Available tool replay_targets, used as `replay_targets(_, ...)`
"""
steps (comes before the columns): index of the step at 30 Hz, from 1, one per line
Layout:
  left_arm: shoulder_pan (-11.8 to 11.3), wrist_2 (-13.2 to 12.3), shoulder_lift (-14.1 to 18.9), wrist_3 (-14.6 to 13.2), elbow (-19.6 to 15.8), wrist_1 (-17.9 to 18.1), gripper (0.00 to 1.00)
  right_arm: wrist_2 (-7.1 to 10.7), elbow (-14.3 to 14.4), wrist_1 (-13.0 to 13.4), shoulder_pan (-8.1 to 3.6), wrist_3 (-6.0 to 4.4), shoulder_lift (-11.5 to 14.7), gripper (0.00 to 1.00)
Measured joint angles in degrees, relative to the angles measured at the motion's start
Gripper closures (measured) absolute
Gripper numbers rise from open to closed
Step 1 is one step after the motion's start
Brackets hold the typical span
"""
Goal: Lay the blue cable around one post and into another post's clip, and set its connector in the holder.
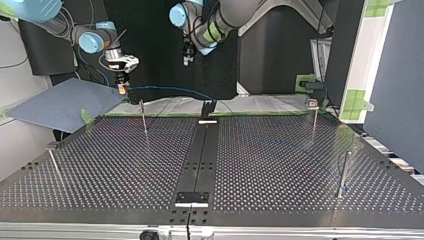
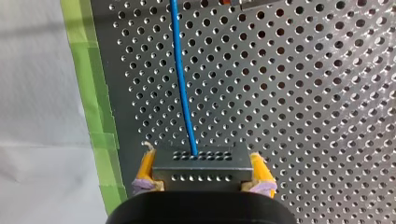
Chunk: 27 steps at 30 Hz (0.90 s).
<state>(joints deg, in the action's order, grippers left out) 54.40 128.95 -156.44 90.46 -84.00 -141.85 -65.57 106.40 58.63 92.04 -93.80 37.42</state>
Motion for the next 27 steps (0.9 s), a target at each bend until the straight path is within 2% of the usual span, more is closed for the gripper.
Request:
replay_targets(12,-0.9,0.1,4.9,-1.5,0.1,-0.3,0.00,0.00,0.0,0.0,0.19,0.00,0.0,1.00)
replay_targets(20,-2.0,0.1,5.4,-2.0,0.8,0.2,0.00,0.00,0.0,0.0,0.26,0.01,0.0,1.00)
replay_targets(27,-2.9,0.0,5.4,-2.0,1.1,3.0,0.00,0.00,0.0,0.0,0.36,0.13,0.0,1.00)
